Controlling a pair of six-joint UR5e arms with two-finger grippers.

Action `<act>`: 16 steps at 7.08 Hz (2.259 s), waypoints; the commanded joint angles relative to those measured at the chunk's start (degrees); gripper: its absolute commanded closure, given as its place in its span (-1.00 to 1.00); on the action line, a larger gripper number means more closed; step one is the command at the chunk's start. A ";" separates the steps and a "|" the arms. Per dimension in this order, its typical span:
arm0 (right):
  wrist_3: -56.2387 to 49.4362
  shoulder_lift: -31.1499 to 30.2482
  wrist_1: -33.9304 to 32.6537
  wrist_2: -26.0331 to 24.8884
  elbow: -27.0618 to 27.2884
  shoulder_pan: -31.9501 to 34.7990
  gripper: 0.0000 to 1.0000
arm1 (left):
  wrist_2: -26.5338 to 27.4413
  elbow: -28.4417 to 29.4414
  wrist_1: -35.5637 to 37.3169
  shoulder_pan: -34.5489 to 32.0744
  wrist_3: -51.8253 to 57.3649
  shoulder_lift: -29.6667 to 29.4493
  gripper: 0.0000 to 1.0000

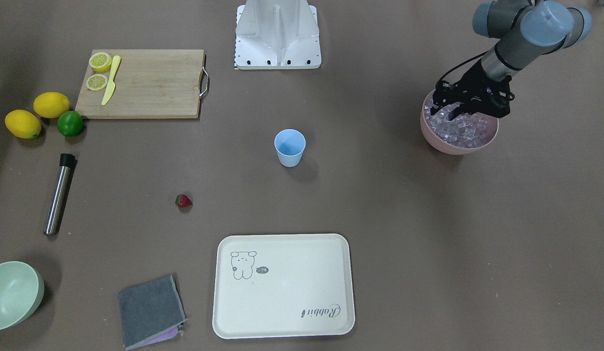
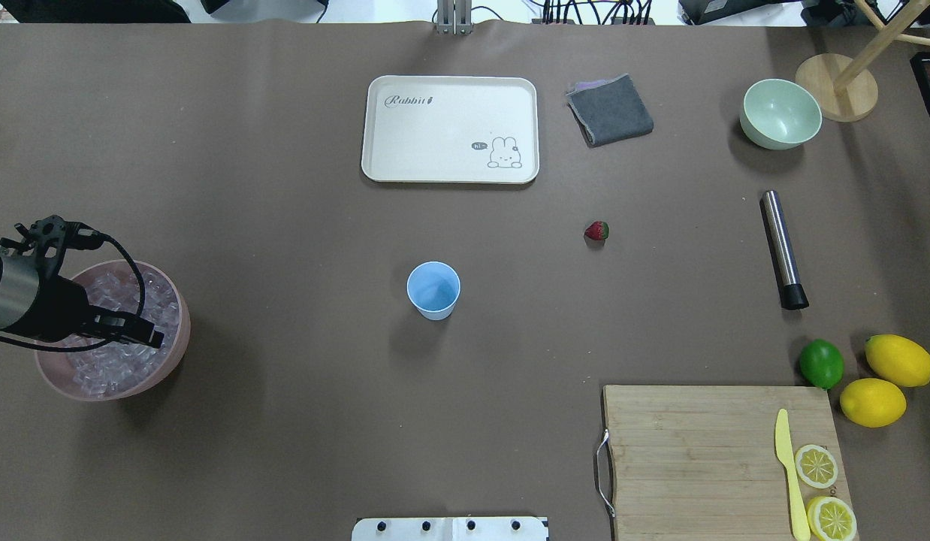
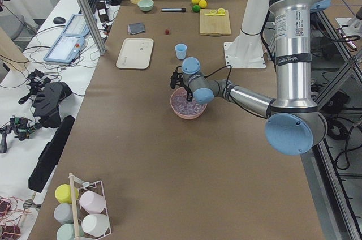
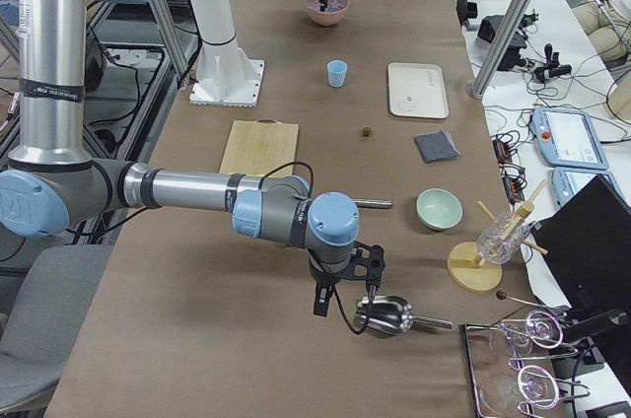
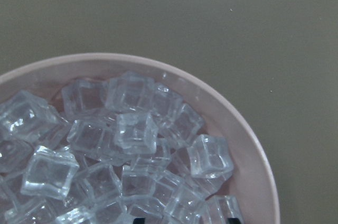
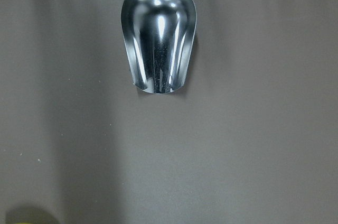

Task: Mash ice and strawberries in cup
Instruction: 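Close the left gripper on an ice cube and lift it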

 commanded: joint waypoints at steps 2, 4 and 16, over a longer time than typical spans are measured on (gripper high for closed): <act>-0.01 0.16 0.00 0.00 0.00 0.12 -1.00 | -0.09 -0.36 0.00 0.31 -0.15 0.12 -0.19; -0.01 0.16 0.00 0.00 0.00 0.21 -1.00 | 0.00 0.07 -0.09 0.83 -0.24 0.04 -0.19; 0.16 0.08 0.00 -0.26 2.02 1.08 -1.00 | -0.27 -1.06 -7.97 -9.68 -0.41 3.38 1.00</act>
